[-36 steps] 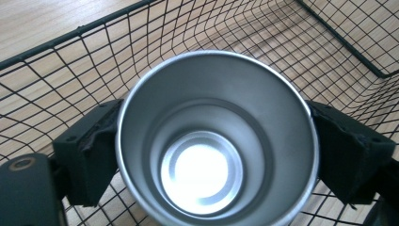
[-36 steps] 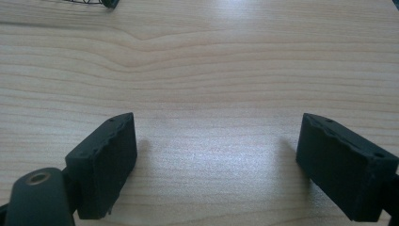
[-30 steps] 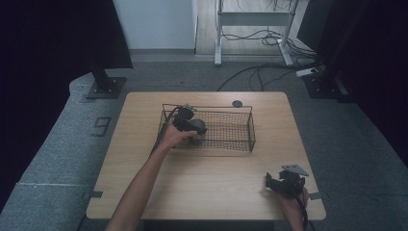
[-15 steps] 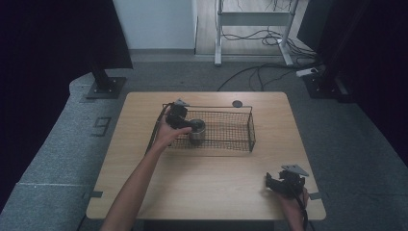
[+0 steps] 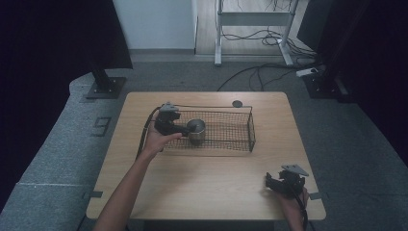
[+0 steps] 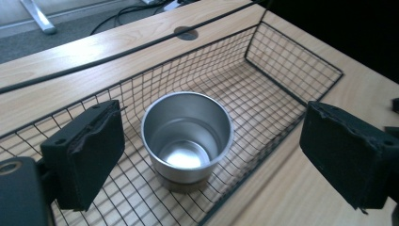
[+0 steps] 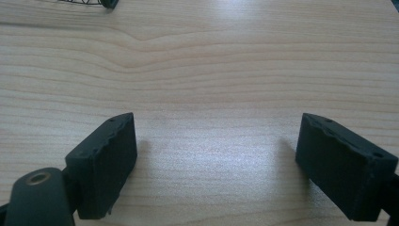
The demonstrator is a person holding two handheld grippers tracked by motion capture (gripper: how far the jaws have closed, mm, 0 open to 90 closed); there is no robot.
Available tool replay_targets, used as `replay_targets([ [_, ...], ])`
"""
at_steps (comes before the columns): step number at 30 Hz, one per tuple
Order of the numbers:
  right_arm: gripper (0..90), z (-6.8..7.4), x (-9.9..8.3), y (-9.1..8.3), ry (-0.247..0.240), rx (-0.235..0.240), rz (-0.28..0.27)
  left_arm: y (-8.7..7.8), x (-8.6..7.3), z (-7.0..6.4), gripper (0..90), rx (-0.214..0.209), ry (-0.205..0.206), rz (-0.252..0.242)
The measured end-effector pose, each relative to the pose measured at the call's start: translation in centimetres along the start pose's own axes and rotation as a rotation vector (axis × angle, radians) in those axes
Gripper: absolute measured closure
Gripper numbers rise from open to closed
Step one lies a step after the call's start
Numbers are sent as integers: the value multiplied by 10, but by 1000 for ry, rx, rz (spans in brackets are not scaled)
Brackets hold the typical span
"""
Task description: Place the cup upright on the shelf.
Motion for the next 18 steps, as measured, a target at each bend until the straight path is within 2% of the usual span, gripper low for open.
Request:
replay_targets([
  [7, 128, 0, 0, 0, -1, 1, 0, -24, -14, -14, 72, -21, 18, -27],
  [13, 128, 0, 0, 0, 2, 0, 1, -45, -31, -25, 72, -15, 36, -49],
  [18, 128, 0, 0, 0, 2, 0, 1, -62, -46, -37, 78, 7, 75, -48],
])
Point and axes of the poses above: each handheld gripper's, and its own axes: y roughly forward along the jaws, x roughly out of its top, z roughly to its left, the point moved 1 cm from there along y, roughly forward along the jaws, and after that the axes turned 12 degrees about -z, right-handed, at the moved point
